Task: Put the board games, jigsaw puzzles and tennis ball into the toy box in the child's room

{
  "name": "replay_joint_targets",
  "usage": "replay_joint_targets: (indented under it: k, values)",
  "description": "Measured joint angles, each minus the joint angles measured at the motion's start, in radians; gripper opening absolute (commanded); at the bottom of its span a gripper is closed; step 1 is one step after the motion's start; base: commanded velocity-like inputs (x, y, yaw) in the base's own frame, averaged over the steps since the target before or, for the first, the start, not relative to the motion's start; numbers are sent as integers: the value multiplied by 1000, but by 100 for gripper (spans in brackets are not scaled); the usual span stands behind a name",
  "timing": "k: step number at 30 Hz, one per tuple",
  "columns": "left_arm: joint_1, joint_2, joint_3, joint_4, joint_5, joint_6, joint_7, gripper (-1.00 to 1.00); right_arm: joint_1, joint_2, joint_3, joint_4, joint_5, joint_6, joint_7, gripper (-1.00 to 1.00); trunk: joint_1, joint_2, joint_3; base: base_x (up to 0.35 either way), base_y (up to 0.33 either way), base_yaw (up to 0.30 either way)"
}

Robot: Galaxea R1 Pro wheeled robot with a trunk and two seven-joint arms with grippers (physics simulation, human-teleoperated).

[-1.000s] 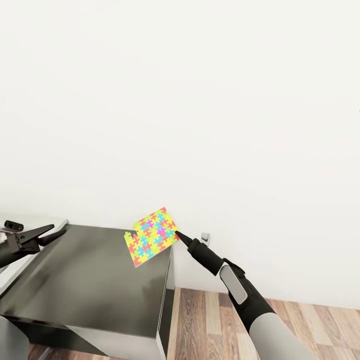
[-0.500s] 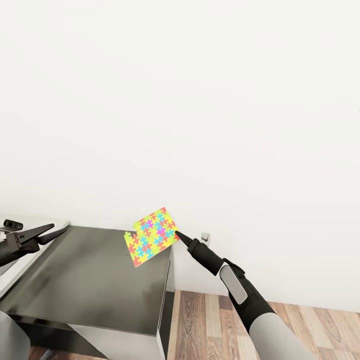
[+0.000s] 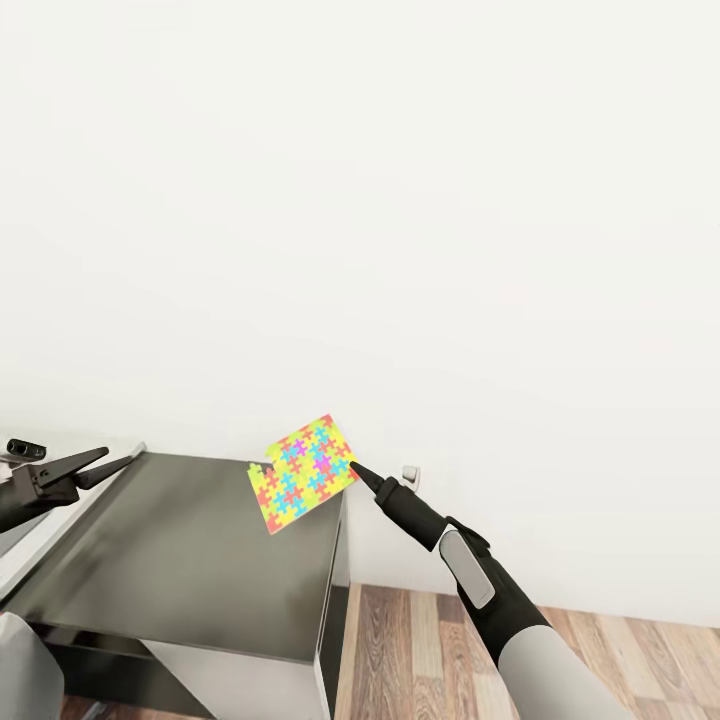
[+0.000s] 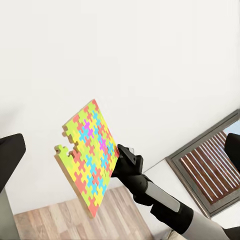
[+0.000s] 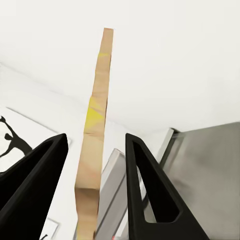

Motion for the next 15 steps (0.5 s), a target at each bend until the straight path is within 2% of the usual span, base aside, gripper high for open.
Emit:
replay_joint_targets:
  k: [10, 15]
  values:
    - [0, 0, 0, 0, 0, 0, 0, 100, 0, 0, 0, 0, 0, 0, 0, -100, 0, 0, 17, -5, 0, 0]
    - [0, 0, 0, 0, 0, 0, 0, 100, 0, 0, 0, 0, 1, 0, 0, -100, 0, 0, 25, -69, 0, 0]
